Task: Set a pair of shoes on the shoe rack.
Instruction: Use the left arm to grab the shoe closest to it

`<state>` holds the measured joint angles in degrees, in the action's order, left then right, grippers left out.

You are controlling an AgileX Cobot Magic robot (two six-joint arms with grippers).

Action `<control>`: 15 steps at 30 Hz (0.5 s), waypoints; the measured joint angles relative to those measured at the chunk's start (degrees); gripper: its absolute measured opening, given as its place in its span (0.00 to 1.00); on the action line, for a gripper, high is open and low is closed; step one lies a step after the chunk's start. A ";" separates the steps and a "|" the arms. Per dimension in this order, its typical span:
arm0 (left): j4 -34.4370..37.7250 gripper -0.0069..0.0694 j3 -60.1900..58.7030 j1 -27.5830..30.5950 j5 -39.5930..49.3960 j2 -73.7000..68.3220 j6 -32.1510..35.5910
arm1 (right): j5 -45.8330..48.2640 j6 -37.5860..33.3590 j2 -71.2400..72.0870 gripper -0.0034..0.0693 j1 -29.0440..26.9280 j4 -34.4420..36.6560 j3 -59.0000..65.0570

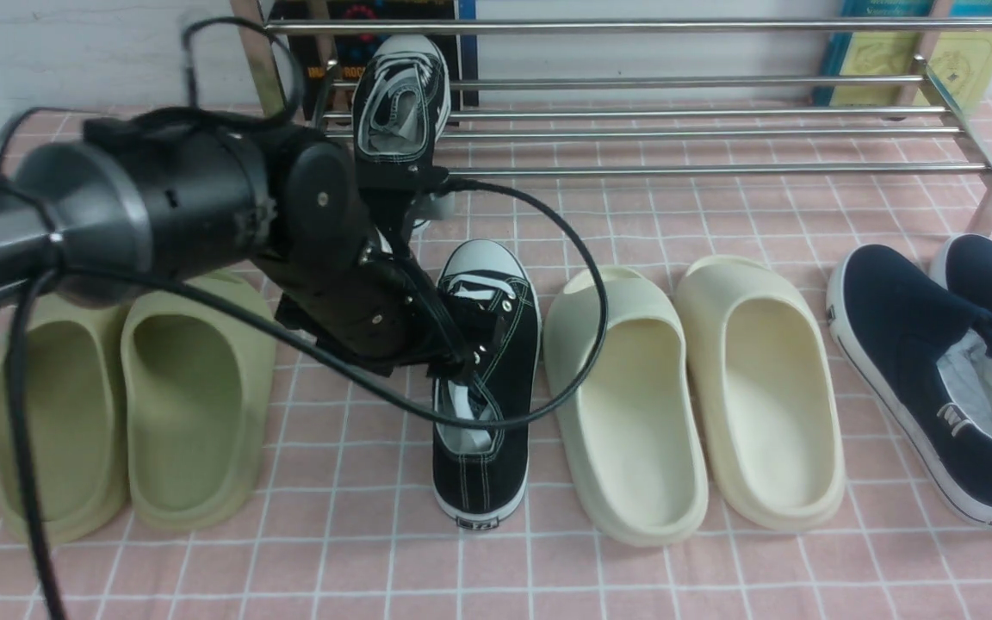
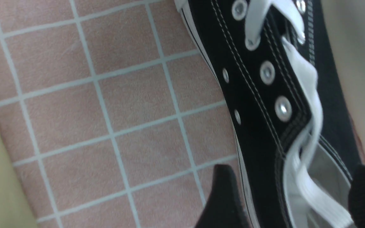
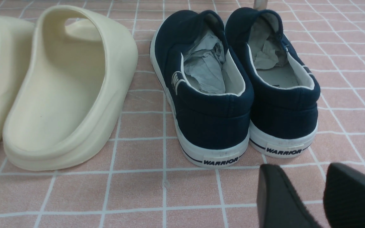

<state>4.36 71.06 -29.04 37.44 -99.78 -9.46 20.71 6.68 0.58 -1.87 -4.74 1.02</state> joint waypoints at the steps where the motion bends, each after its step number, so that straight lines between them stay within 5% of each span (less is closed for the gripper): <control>1: 0.20 0.77 0.29 0.00 0.20 -2.10 -0.13 | 0.00 0.00 0.00 0.38 0.00 0.00 0.00; 5: 0.34 0.63 0.36 0.00 1.16 -4.60 -0.18 | 0.00 0.00 0.00 0.38 0.00 0.00 0.00; 7: 0.45 0.39 0.41 0.00 1.74 -5.24 -0.18 | 0.00 0.00 0.00 0.38 0.00 0.00 0.00; 10: 0.59 0.18 0.54 -0.04 2.05 -4.93 -0.18 | 0.00 0.00 0.00 0.38 0.00 0.00 0.00; 15: -0.08 0.11 2.60 0.01 4.89 -0.93 -0.31 | 0.00 0.00 0.00 0.38 0.00 0.06 0.00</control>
<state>4.28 73.66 -29.03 42.33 -100.71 -9.77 20.71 6.68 0.58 -1.87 -4.68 1.02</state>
